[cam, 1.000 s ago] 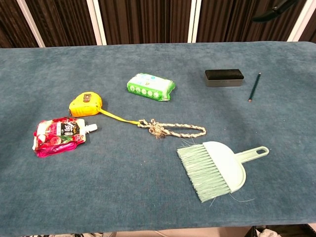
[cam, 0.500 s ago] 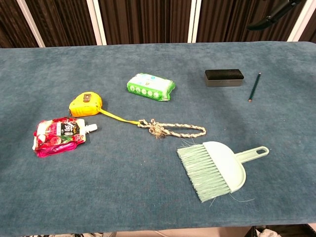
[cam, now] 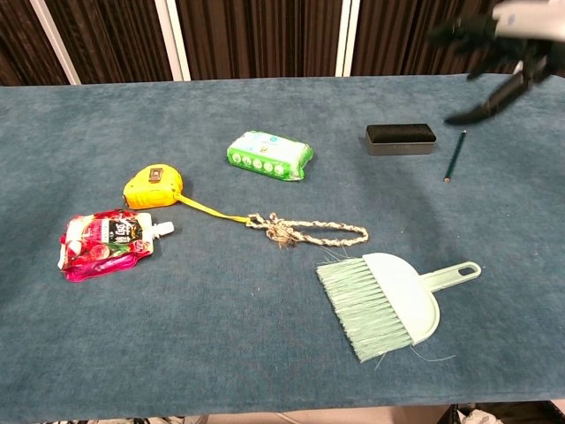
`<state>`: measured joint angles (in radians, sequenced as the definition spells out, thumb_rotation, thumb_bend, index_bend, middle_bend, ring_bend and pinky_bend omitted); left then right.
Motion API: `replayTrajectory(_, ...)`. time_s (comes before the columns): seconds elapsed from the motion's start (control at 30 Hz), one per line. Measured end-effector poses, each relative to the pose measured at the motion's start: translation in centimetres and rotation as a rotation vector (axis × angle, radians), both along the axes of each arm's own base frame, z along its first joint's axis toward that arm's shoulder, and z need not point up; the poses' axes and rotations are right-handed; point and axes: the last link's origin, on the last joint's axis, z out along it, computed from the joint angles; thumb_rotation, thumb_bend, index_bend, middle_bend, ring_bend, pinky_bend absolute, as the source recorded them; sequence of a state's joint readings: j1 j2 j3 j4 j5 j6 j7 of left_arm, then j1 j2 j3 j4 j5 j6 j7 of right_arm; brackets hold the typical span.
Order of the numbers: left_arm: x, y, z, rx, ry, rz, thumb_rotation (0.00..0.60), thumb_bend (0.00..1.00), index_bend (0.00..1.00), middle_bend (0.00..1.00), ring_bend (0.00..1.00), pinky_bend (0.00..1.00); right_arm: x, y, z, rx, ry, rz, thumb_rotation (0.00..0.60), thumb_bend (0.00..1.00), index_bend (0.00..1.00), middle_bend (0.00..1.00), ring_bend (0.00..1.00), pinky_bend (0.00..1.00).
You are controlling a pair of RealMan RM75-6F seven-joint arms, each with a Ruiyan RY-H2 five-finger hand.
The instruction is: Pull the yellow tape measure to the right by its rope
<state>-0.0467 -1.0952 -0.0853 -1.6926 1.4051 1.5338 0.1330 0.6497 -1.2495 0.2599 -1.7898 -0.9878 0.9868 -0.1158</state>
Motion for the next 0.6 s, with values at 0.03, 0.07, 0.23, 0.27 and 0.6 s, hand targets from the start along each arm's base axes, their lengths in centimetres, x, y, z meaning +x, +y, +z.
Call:
replayTrajectory(0.03,0.0,0.0,0.0,0.001,0.000,0.000,0.600,0.24,0.04,0.00,0.00,0.00,-0.1,0.3,-0.4,0.008,-0.001,-0.001,0.600,0.14,0.03,0.00,0.02,0.15)
replayTrajectory(0.07,0.0,0.0,0.0,0.001,0.000,0.000,0.600,0.24,0.04,0.00,0.00,0.00,-0.2,0.6,-0.7,0.014,-0.002,-0.001,0.600,0.13,0.05,0.00,0.02,0.15)
replayTrajectory(0.23,0.0,0.0,0.0,0.005,-0.001,0.005,0.600,0.24,0.04,0.00,0.00,0.00,-0.3,1.9,-3.9,0.064,-0.036,-0.008,0.600,0.14,0.10,0.00,0.02,0.15)
replayTrajectory(0.27,0.0,0.0,0.0,0.005,-0.001,0.005,0.600,0.24,0.04,0.00,0.00,0.00,-0.3,2.0,-4.5,0.073,-0.040,-0.010,0.600,0.14,0.11,0.00,0.02,0.15)
replayTrajectory(0.6,-0.1,0.0,0.1,0.006,-0.003,0.008,0.600,0.24,0.04,0.00,0.00,0.00,0.3,2.5,-9.5,0.150,-0.082,-0.038,0.600,0.19,0.25,0.00,0.02,0.15)
